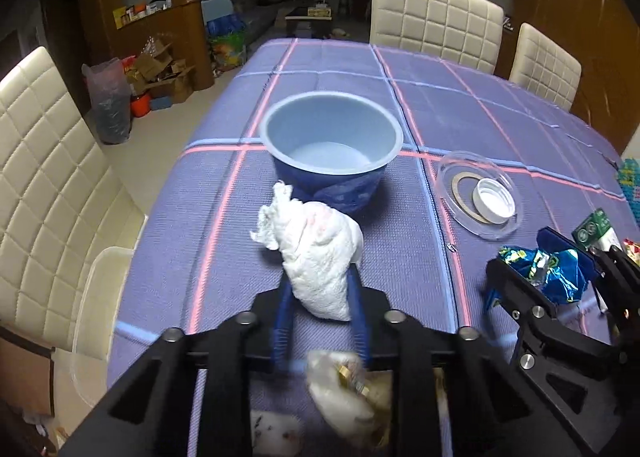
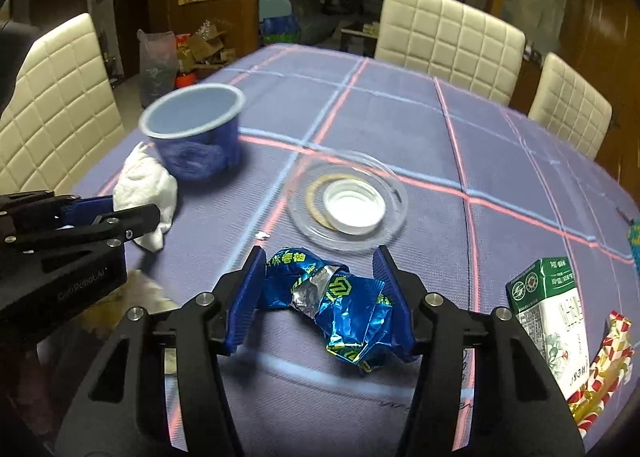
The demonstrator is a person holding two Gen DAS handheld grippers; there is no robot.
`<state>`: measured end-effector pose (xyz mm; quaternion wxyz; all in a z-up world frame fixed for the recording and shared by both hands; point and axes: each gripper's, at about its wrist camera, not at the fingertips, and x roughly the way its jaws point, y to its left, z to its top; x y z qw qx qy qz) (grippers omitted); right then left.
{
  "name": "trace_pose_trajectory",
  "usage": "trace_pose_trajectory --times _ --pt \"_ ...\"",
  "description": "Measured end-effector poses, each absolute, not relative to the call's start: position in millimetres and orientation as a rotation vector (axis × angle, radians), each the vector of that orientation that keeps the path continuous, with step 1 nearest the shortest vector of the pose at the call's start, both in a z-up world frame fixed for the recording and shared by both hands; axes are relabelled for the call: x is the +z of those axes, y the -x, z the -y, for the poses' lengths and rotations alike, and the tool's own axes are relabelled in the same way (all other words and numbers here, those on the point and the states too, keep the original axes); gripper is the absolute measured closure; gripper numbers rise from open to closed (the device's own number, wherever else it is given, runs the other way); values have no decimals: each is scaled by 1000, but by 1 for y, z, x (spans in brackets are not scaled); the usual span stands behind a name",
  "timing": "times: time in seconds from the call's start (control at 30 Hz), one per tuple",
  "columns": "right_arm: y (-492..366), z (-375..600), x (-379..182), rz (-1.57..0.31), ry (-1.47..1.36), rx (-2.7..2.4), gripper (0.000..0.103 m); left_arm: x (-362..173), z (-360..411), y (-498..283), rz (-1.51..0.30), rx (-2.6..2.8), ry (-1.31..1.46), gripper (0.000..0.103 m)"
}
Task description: Collect trash
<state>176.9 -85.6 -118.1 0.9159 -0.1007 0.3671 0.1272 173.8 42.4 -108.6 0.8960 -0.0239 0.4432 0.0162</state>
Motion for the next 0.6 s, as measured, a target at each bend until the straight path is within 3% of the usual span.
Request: trace_pose_trajectory --times 0.6 --pt "-139 -6 -96 -669 344 399 46 -84 -130 -107 -781 190 100 83"
